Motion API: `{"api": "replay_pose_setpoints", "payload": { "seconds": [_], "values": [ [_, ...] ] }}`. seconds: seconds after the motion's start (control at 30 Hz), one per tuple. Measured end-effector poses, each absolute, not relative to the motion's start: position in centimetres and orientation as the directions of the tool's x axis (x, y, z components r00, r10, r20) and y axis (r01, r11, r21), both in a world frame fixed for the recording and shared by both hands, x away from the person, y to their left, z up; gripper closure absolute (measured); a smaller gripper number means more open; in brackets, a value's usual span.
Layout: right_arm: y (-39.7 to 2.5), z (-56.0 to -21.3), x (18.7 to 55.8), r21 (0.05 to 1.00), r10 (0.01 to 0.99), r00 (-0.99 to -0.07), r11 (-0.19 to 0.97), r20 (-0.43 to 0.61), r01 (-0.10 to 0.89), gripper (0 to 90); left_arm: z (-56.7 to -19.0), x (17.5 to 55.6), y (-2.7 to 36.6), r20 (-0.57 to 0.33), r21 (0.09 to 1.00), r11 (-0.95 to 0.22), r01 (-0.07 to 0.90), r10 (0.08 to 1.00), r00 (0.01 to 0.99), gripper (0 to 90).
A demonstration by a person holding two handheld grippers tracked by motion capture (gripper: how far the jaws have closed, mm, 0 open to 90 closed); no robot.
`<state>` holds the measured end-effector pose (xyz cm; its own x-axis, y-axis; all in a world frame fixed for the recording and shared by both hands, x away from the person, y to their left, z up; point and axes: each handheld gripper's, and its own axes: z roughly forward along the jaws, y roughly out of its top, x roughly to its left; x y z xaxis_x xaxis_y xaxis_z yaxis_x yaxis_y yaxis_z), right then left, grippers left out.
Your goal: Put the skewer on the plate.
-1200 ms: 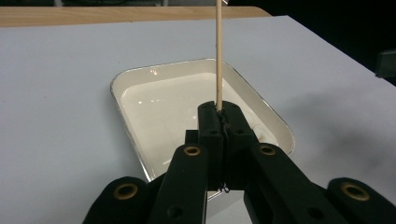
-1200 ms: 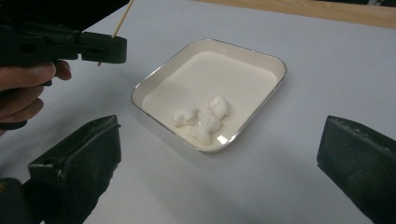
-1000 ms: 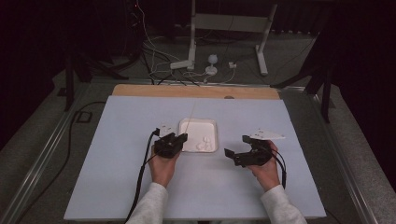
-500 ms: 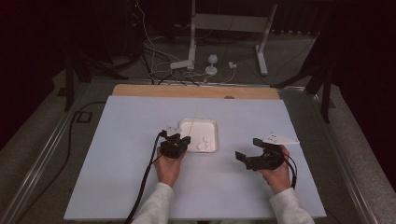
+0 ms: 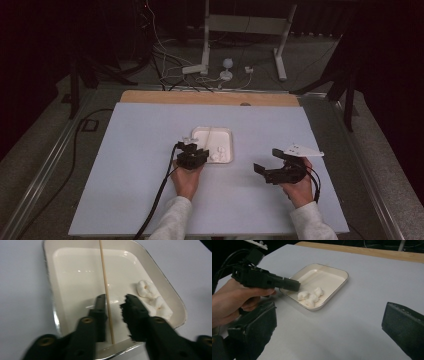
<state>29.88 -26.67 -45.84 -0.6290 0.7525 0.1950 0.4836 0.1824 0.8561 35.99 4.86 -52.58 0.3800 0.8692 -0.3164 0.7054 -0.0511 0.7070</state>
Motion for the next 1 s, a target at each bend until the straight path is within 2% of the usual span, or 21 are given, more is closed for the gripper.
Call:
{"api": "replay_pose_setpoints", "payload": {
  "seconds": [0.33, 0.7, 0.8, 1.0],
  "values": [
    [-27.0, -45.7, 29.6, 0.866, 0.749, -0.635, 0.177, 0.189, 0.468, 0.0, -51.4, 35.7, 5.6, -0.354, 0.744, -0.031, 0.668, 0.829, 0.433, 34.6],
    [-27.2, -45.6, 29.0, 0.876, 0.746, -0.641, 0.174, 0.18, 0.449, 0.0, -47.8, 33.9, 8.6, -0.31, 0.846, -0.025, 0.533, 0.791, 0.528, 9.5],
    [-27.4, -45.5, 28.8, 0.879, 0.747, -0.64, 0.171, 0.178, 0.444, 0.0, -46.8, 33.4, 9.6, -0.273, 0.868, -0.04, 0.495, 0.794, 0.543, 1.7],
    [-28.0, -45.6, 28.3, 0.885, 0.756, -0.633, 0.169, 0.165, 0.433, 0.0, -45.3, 32.1, 11.7, -0.169, 0.901, -0.1, 0.423, 0.815, 0.554, 0.6]
  ]
}}
